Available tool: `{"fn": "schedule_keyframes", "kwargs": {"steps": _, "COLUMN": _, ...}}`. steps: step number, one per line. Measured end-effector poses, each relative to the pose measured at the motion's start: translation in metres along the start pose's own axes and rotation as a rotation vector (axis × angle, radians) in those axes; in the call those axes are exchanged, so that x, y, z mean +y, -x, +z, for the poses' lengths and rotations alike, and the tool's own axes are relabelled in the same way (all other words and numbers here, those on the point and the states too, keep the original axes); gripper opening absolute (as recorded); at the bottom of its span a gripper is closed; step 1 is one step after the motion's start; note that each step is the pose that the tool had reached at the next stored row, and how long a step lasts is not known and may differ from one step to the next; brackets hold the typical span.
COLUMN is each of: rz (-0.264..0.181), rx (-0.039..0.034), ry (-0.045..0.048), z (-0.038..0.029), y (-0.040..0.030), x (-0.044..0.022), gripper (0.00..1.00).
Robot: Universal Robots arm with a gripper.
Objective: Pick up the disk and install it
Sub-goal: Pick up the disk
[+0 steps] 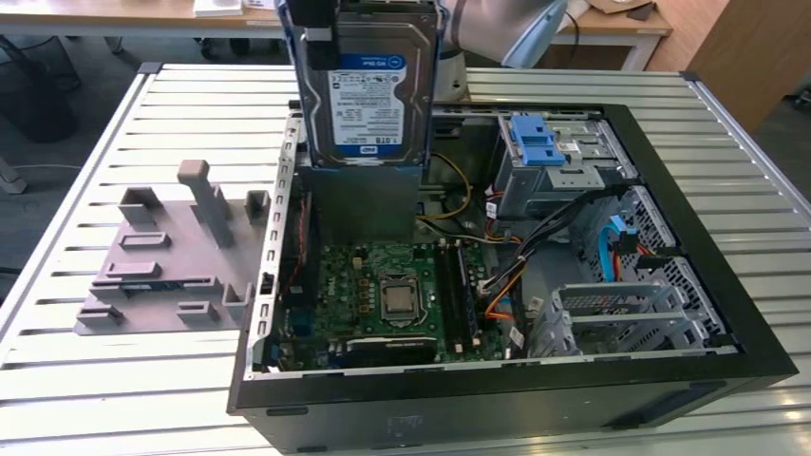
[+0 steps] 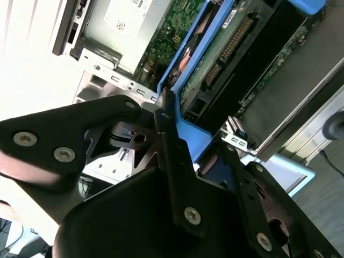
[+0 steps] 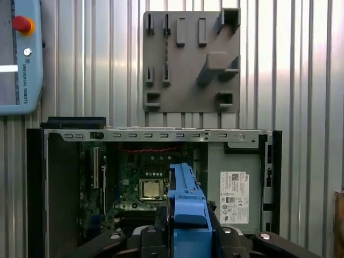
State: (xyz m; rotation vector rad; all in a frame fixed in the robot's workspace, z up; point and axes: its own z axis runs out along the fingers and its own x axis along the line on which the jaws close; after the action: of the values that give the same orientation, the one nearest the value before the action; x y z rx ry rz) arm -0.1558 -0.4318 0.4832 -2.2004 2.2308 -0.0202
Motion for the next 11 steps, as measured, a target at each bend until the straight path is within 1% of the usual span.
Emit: {"fn": "schedule_keyframes", "kwargs": {"steps": 11, "rz": 0.0, "rx": 0.0, "ry": 0.0004, "z": 0.0003, "y": -0.0042, "x": -0.0224, "gripper": 0.36}}
